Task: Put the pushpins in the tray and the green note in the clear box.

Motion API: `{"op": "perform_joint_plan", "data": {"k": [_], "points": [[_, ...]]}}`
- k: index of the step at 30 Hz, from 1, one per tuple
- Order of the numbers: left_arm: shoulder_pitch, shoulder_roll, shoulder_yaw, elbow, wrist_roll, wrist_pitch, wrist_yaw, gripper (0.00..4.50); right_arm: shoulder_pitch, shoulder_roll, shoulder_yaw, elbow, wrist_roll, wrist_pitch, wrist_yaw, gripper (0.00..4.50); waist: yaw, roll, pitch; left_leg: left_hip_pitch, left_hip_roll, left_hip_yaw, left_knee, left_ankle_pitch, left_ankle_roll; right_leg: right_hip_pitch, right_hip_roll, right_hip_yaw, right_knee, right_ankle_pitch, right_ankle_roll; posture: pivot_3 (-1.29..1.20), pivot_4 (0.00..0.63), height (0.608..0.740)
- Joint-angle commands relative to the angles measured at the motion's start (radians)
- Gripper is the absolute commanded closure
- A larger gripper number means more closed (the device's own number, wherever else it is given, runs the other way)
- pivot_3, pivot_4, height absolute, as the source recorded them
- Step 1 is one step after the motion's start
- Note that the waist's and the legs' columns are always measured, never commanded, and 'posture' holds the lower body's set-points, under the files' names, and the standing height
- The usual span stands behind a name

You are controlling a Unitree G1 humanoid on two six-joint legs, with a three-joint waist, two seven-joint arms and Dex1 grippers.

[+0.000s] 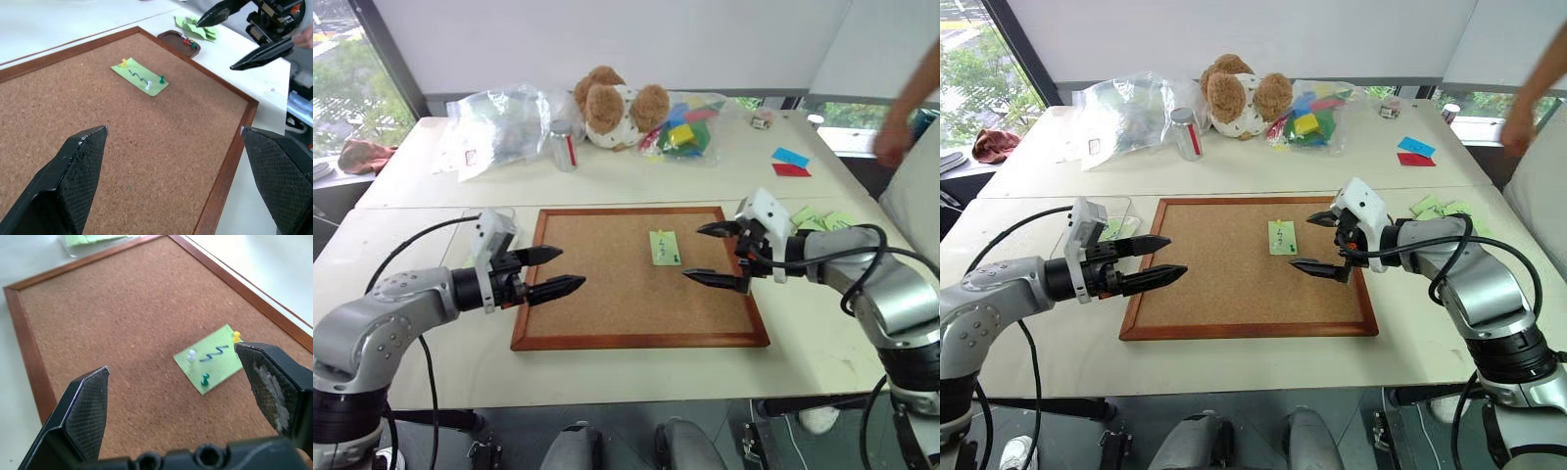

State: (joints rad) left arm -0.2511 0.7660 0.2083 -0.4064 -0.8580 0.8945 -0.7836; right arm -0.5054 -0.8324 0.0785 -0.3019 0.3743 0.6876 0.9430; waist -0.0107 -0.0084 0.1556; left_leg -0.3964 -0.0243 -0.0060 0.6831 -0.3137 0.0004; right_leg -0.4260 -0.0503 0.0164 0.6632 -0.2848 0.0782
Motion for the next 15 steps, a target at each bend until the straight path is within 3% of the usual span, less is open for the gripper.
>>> {"op": "perform_joint_plan", "data": {"k": [1,15], "points": [[-0.005,-0.003,0.003,0.006,0.023,-0.042,-0.004,0.02,-0.017,0.007,-0.004,-0.012,-0.006,-0.016,-0.005,0.00,0.000,0.000,0.000,0.000,0.000,0.000,0.000,0.000,0.000,0.000,0.000,0.000,0.000,0.000,0.000,0.00,0.150,0.740],[-0.013,-0.029,-0.022,0.023,0.042,-0.060,-0.012,0.02,-0.007,0.006,-0.016,-0.019,-0.008,-0.007,-0.014,0.00,0.000,0.000,0.000,0.000,0.000,0.000,0.000,0.000,0.000,0.000,0.000,0.000,0.000,0.000,0.000,0.00,0.150,0.740]]}}
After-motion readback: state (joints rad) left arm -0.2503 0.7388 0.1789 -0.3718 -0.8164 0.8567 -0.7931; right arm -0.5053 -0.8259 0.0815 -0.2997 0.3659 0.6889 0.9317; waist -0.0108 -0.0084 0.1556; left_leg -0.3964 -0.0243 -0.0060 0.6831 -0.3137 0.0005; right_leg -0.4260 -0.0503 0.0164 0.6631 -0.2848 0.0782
